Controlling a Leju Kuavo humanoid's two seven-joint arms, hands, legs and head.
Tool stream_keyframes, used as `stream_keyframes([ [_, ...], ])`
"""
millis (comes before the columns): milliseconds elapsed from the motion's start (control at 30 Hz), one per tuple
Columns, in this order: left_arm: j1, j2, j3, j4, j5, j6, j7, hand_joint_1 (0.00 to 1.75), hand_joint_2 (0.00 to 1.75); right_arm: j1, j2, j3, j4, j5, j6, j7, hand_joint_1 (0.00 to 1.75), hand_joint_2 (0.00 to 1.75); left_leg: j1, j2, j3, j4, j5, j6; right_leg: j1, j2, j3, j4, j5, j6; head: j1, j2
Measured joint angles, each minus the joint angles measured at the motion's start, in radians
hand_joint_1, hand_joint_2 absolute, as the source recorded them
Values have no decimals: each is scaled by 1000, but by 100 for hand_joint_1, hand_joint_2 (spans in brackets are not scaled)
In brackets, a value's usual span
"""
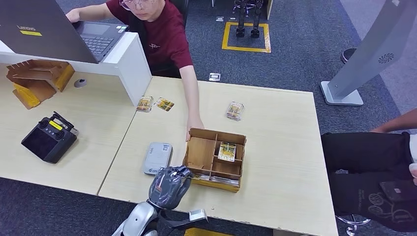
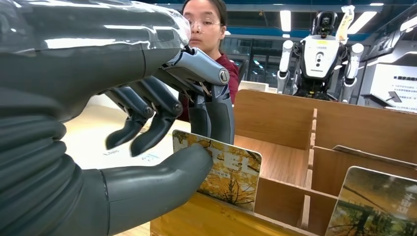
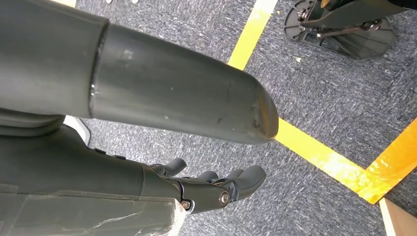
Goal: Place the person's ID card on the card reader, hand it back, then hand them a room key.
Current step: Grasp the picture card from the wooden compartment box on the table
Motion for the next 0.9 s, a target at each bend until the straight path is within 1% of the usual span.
stream_keyframes([
  [400,0,-2,4,1,17,-4,-11,175,175,0,0,0,0,3,0,-1,0,0,0,0,0,0,0,0,0,0,0,0,0,0,0,0],
  [600,-18,-5,21,-21,134,-7,-51,175,175,0,0,0,0,11,-1,-1,0,0,0,0,0,0,0,0,0,0,0,0,0,0,0,0],
  [667,-51,0,37,-58,169,-21,-42,175,175,0,0,-1,0,11,-2,-1,0,0,0,-1,0,0,1,0,0,-1,0,0,1,0,0,0],
  [733,-100,9,61,-100,197,-52,-26,175,175,-1,0,-4,0,11,-3,-1,0,0,0,-1,0,0,2,-1,0,-1,0,0,1,-1,0,0],
  [900,-269,47,131,-169,198,-98,30,175,175,-3,0,-8,0,11,-1,0,0,0,1,-1,0,0,4,-1,0,-1,0,1,3,-1,0,0],
])
